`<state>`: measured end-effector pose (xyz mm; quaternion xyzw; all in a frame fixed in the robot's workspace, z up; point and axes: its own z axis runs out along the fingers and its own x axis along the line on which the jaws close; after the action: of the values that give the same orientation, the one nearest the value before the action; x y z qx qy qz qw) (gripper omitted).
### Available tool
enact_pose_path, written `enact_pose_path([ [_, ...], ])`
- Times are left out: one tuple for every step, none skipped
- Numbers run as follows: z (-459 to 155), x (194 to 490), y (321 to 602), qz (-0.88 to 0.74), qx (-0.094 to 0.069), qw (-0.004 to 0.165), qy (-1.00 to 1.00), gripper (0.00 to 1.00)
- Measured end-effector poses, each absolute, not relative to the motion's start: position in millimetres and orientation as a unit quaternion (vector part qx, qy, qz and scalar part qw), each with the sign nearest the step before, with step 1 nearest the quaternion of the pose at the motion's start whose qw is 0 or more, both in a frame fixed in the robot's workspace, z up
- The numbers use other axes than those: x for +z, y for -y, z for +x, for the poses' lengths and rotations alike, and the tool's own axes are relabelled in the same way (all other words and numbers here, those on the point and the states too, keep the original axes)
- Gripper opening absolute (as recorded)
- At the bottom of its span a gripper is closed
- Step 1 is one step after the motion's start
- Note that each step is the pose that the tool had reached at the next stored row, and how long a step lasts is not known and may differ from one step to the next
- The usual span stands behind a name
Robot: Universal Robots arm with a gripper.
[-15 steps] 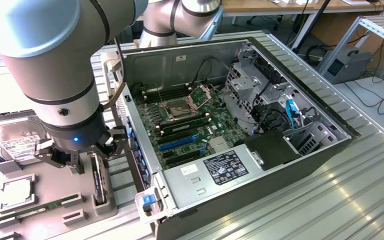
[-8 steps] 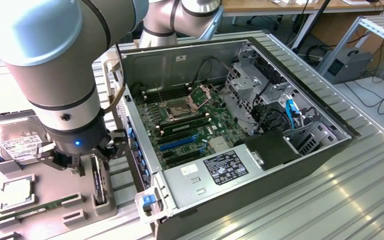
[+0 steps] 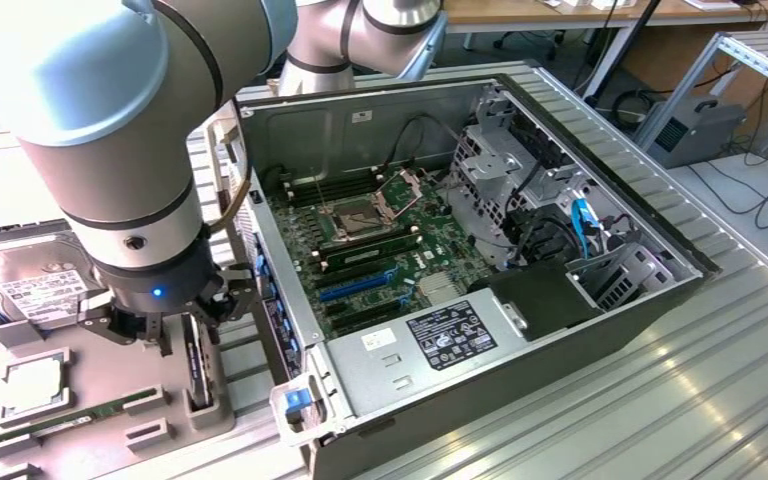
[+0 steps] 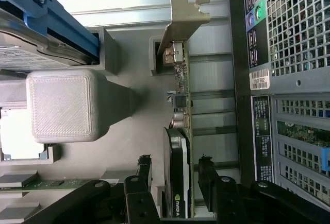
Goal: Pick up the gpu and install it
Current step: 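Pick up the gpu and move the gpu toward the slot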
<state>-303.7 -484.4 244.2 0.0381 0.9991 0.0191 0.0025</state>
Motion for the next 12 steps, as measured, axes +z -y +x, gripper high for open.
enact_pose_path([
  [-303.7, 244.2, 484.4, 0.038, 0.019, 0.003, -0.999, 0.5],
  [-303.7, 244.1, 484.4, 0.038, 0.019, 0.003, -0.999, 0.5],
  [-303.7, 244.1, 484.4, 0.038, 0.019, 0.003, -0.999, 0.5],
  [-303.7, 244.1, 484.4, 0.038, 0.019, 0.003, -0.999, 0.5],
  [-303.7, 244.1, 484.4, 0.038, 0.019, 0.003, -0.999, 0.5],
  [-303.7, 244.1, 484.4, 0.038, 0.019, 0.003, -0.999, 0.48],
  [-303.7, 244.1, 484.4, 0.038, 0.019, 0.003, -0.999, 0.41],
  [-303.7, 244.1, 484.4, 0.038, 0.019, 0.003, -0.999, 0.41],
  [-303.4, 244.0, 484.3, 0.038, 0.019, 0.003, -0.999, 0.41],
  [-302.7, 244.1, 484.4, 0.038, 0.019, 0.003, -0.999, 0.41],
  [-302.5, 244.1, 484.4, 0.038, 0.019, 0.003, -0.999, 0.41],
  [-302.5, 244.1, 484.4, 0.038, 0.019, 0.003, -0.999, 0.41],
])
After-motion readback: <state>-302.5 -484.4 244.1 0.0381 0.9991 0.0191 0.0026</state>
